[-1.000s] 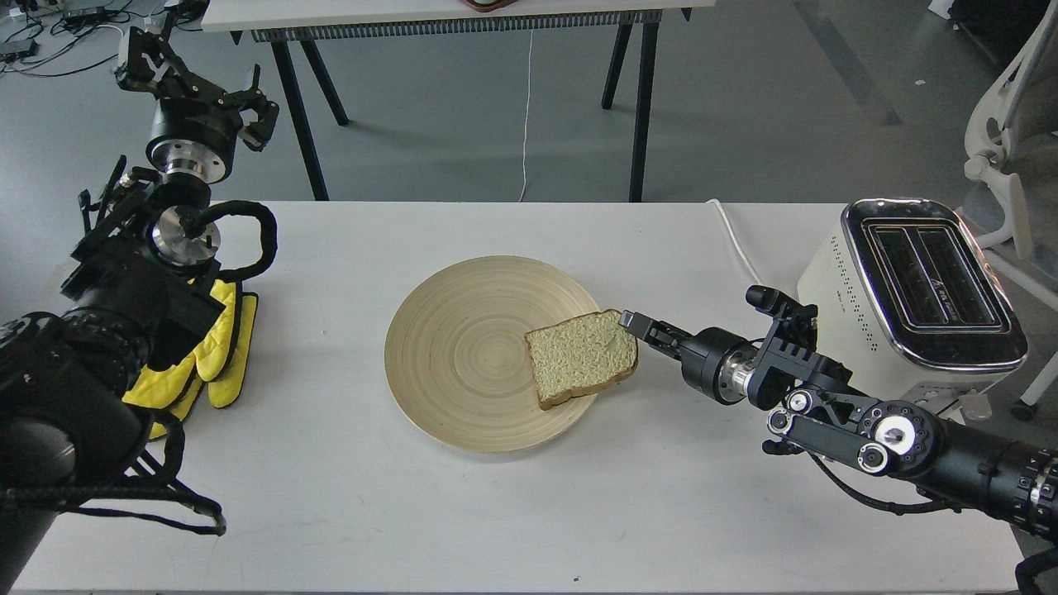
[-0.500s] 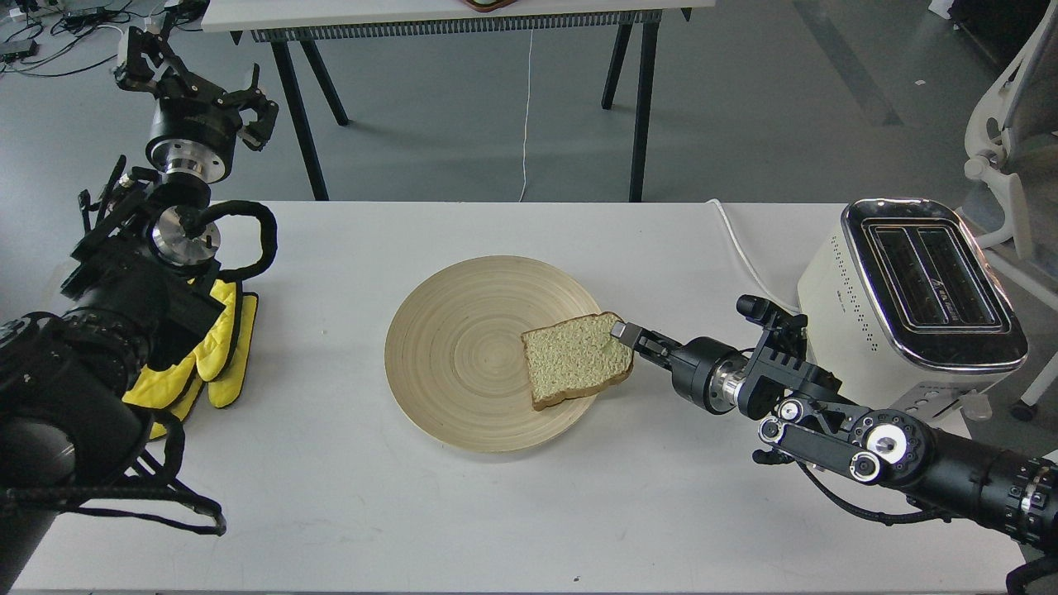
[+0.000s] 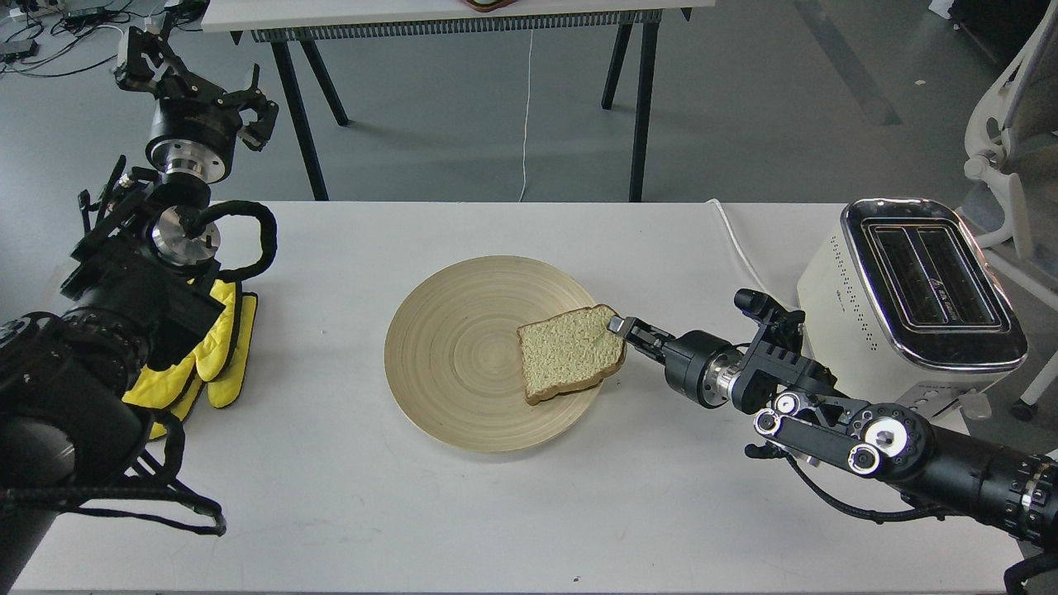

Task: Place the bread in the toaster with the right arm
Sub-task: 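Lift the bread slice off the plate toward the toaster, then position the bread slice upright above the toaster slot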

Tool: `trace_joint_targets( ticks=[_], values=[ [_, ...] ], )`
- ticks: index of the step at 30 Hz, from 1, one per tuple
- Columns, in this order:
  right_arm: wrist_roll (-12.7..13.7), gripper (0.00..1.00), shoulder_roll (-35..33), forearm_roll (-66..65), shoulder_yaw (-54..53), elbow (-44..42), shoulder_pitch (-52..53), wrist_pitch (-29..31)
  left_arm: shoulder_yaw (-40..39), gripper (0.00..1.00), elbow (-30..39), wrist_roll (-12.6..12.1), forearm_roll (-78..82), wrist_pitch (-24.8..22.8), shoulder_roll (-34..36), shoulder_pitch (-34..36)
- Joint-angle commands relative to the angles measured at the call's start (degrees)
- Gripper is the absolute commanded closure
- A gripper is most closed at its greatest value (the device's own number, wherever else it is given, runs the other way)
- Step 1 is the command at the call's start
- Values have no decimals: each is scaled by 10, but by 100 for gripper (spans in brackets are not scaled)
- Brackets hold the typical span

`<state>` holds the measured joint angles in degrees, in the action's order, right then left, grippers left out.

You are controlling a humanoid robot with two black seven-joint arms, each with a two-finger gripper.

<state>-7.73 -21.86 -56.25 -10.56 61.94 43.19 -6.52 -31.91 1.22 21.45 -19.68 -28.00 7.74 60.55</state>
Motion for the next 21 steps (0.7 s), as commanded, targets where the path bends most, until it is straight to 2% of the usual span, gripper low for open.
trace_joint_targets(
  ticks=[1,6,11,16,21],
  values=[
    [-1,96,-73,-1,-9,58,20,-3,0,0,0,0,0,0,0,0],
    [-2,96,-221,-1,-10,156,61,0,0,0,0,0,0,0,0,0],
    [1,96,-403,-16,-6,246,109,21,0,0,0,0,0,0,0,0],
    [1,96,-550,-85,-9,273,156,80,0,0,0,0,0,0,0,0],
    [0,96,-633,-112,-9,276,172,118,0,0,0,0,0,0,-1,0]
  ],
)
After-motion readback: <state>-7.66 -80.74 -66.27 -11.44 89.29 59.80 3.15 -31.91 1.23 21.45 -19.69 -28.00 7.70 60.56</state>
